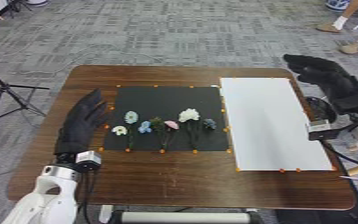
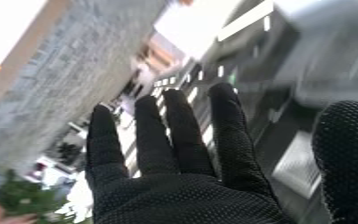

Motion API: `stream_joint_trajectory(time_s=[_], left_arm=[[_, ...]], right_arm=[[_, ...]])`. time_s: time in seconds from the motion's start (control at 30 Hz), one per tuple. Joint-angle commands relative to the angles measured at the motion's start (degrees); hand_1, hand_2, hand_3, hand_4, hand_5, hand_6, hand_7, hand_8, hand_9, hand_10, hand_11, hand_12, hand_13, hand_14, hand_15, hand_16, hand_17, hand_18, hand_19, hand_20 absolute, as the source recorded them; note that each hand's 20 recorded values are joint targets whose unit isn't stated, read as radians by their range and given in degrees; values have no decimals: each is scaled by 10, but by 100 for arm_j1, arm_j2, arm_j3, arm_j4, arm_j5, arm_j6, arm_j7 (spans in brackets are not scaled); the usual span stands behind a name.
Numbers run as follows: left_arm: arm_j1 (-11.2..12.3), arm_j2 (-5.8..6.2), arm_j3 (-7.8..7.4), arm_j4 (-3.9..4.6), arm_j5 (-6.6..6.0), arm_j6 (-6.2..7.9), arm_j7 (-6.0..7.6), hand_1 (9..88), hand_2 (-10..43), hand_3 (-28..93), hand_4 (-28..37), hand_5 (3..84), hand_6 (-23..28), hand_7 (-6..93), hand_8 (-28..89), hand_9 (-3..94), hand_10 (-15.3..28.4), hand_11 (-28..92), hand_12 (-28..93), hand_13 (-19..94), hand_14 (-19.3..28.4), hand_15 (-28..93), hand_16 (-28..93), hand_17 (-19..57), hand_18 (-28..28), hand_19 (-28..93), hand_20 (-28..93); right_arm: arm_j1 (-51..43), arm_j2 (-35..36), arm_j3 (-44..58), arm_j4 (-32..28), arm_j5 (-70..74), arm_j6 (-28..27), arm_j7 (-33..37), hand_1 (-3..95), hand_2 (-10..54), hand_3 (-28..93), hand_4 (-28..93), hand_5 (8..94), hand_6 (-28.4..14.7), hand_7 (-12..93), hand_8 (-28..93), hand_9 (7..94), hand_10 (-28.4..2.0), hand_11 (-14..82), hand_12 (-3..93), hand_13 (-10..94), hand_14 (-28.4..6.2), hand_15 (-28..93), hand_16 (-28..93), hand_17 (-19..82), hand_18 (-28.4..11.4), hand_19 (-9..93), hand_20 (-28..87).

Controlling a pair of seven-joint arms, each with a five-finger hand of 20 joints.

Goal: Arrange flowers

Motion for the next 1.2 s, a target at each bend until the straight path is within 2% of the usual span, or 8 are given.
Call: stream_joint_trajectory(time_s=[0.03,0.13,0.33,0.63,0.73,0.87,1.07,1.2], left_arm=[[-232,-407,244,89,332,-179,-276,240,-50,608,-283,242,17,170,-97,186,90,45,198,142,121,42,91,-143,208,389,70],[-164,-519,242,138,503,-102,-369,243,-47,593,-283,232,14,149,-90,179,88,22,195,137,119,12,97,-152,208,377,65],[87,-947,221,129,434,-74,-234,246,-46,570,-283,207,8,128,-78,161,79,-41,188,88,111,-33,91,-185,208,325,50],[69,-1206,305,194,204,-375,-101,285,-39,485,-283,196,5,126,-76,160,71,-67,218,79,106,-40,98,-187,209,289,63],[208,-1157,215,64,268,-527,-222,288,-42,480,-283,196,7,124,-75,160,72,-70,220,78,107,-41,98,-187,209,287,67],[329,-1098,169,-52,71,-541,-129,268,-49,515,-283,197,11,122,-71,164,77,-65,228,78,109,-42,100,-187,209,283,73],[135,-1111,288,36,27,-705,-156,255,-50,535,-283,202,13,126,-71,167,80,-55,228,78,109,-42,100,-187,207,279,76],[368,-1142,257,-18,-122,-541,-129,247,-52,549,-283,202,12,127,-72,168,81,-59,222,76,109,-43,100,-187,202,268,77]], right_arm=[[-918,-575,582,-520,2746,-73,221,52,97,769,-277,299,-22,60,-75,268,-106,-1,189,164,-108,-52,354,-82,-186,298,147],[-1053,-940,520,-598,2681,-168,360,45,87,748,-282,284,-27,54,-71,240,-100,-13,183,136,-102,-103,377,-117,-184,300,118],[-864,-1373,294,-488,2605,-670,759,46,79,686,-283,256,-37,40,-62,205,-103,-30,185,114,-115,-148,382,-162,-206,316,79],[-469,-1595,7,-391,2195,-725,670,54,65,654,-283,237,-40,30,-60,193,-101,-41,183,103,-99,-174,403,-175,-186,317,60],[-583,-1657,-14,-485,2184,-625,584,57,40,683,-283,232,-38,34,-61,193,-99,-40,186,106,-95,-177,413,-173,-182,317,60],[-637,-1621,-63,-499,1887,-510,494,63,19,712,-282,229,-37,39,-60,193,-98,-38,193,111,-94,-173,426,-171,-180,323,65],[-848,-1739,-14,-554,2011,-236,658,60,29,706,-283,222,-37,41,-62,190,-99,-41,199,109,-100,-175,431,-174,-185,324,66],[-864,-1770,-140,-484,1917,-269,740,60,47,695,-283,205,-38,35,-63,183,-99,-45,202,103,-100,-179,433,-181,-186,324,66]])
